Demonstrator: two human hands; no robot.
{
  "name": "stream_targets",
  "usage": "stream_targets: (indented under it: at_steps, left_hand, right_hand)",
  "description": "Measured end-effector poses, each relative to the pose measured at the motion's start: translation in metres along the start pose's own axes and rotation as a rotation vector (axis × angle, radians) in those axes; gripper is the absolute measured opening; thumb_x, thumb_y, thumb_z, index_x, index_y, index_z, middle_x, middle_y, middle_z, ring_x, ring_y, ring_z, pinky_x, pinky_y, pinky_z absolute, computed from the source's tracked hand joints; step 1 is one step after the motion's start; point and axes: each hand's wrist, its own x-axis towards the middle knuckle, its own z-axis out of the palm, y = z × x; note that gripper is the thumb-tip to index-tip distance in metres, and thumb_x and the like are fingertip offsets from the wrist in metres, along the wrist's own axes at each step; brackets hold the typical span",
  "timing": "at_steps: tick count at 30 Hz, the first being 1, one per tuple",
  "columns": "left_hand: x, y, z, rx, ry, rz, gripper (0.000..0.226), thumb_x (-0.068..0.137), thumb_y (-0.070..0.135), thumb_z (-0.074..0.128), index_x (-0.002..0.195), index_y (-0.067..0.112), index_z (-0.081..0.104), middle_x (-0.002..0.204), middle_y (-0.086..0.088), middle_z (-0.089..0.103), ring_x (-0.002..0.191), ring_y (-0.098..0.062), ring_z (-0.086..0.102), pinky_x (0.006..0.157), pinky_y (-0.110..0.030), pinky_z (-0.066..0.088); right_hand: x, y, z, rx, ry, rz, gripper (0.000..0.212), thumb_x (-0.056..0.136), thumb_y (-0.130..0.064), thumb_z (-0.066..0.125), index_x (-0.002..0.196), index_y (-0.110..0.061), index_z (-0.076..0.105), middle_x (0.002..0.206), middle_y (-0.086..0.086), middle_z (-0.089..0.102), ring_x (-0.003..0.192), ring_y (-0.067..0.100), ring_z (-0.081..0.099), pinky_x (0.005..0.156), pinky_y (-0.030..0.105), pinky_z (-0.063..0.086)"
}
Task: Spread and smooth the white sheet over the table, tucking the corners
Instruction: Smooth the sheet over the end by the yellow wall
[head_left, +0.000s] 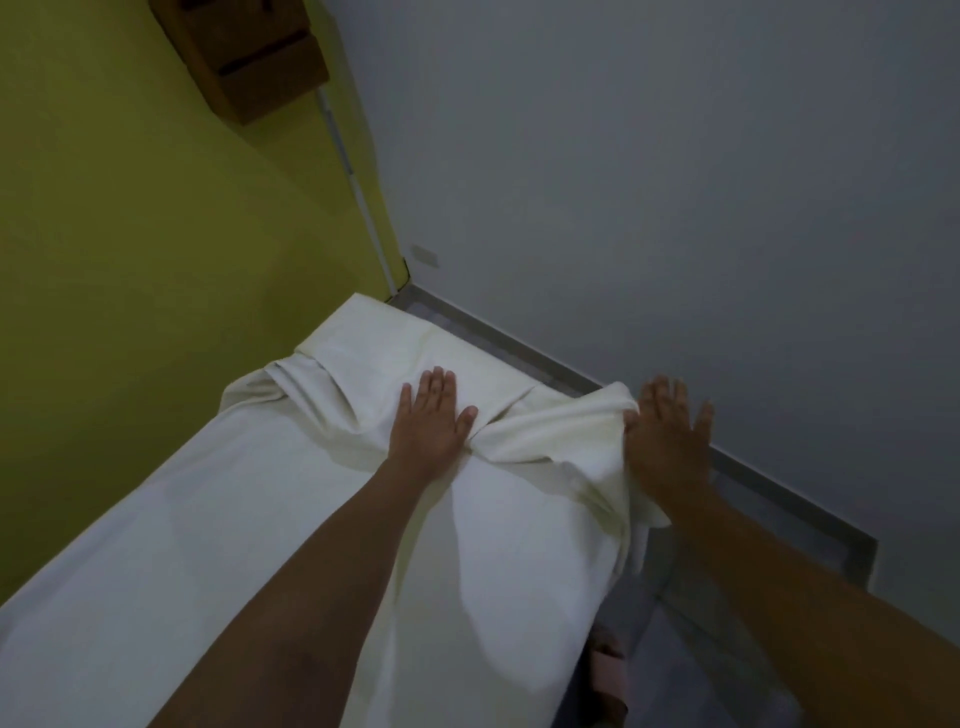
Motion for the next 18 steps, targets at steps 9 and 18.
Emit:
stream_targets:
  at_steps: [9, 18]
  left_hand:
    - [0.001, 0.020, 0.001, 0.000, 0.029, -0.086, 0.062, 0.102, 0.043, 0.016, 0.152, 0.009, 0.004, 0.161, -0.008, 0.004, 0.148, -0.019, -0.001, 0.119, -0.043, -0.005]
    - [-0.070, 0.039, 0.034, -0.036, 0.166, 0.081, 0.063, 0.099, 0.042, 0.025, 0.148, 0.003, 0.025, 0.156, -0.012, 0.020, 0.145, -0.028, 0.015, 0.118, -0.044, 0.010]
  right_hand:
    - [-0.026, -0.066, 0.005, 0.218, 0.078, -0.388, 0.054, 0.102, -0.033, 0.024, 0.151, -0.010, 0.019, 0.159, 0.010, 0.016, 0.148, 0.027, 0.008, 0.119, 0.044, -0.003]
    - [0.009, -0.033, 0.027, -0.015, 0.008, -0.414, 0.065, 0.094, -0.016, 0.029, 0.151, -0.008, 0.000, 0.161, 0.011, 0.006, 0.148, 0.032, 0.003, 0.117, 0.053, 0.000]
